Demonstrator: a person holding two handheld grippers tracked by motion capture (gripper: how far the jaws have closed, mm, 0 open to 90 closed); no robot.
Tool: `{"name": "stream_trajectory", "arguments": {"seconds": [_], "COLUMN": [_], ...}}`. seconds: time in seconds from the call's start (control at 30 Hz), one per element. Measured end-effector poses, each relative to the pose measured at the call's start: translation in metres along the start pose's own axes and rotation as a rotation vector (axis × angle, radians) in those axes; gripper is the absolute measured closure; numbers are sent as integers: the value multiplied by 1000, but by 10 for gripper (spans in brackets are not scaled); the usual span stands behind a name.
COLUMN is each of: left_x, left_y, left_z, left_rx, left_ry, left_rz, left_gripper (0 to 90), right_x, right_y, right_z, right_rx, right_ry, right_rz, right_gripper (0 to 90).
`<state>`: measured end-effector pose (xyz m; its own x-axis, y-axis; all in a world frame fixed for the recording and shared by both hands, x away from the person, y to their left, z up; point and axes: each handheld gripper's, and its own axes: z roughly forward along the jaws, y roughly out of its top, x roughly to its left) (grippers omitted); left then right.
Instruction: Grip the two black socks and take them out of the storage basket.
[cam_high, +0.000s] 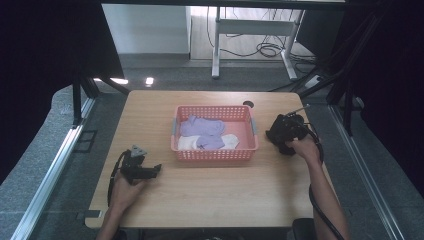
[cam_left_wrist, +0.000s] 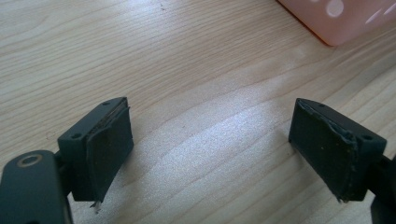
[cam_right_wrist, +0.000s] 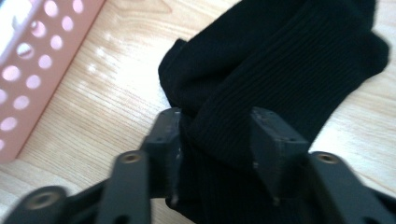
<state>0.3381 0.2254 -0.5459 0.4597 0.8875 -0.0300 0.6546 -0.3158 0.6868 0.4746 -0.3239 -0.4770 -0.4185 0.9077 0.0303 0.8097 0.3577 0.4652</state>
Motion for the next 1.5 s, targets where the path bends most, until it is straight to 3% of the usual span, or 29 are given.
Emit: {"name": "stream_trajectory", "arguments": {"seconds": [0.47, 1.0, 1.27, 1.5], "left_x": [0, 0, 0, 0], "left_y": [0, 0, 0, 0], "left_z": [0, 0, 0, 0], "left_rx": [1, -1, -1, -2], "left_ry": [0, 0, 0, 0], "left_rz": [0, 0, 0, -1], "left_gripper": [133, 133, 133, 134], "right_x": [9, 35, 50, 64], "right_y": [4, 0, -8, -20], "right_z": [-22, -53, -67, -70], "right_rx": [-55, -117, -145, -162], "right_ry": [-13, 4, 17, 42], "right_rz": [-57, -130, -168, -196], "right_gripper": [266, 184, 156, 154]}}
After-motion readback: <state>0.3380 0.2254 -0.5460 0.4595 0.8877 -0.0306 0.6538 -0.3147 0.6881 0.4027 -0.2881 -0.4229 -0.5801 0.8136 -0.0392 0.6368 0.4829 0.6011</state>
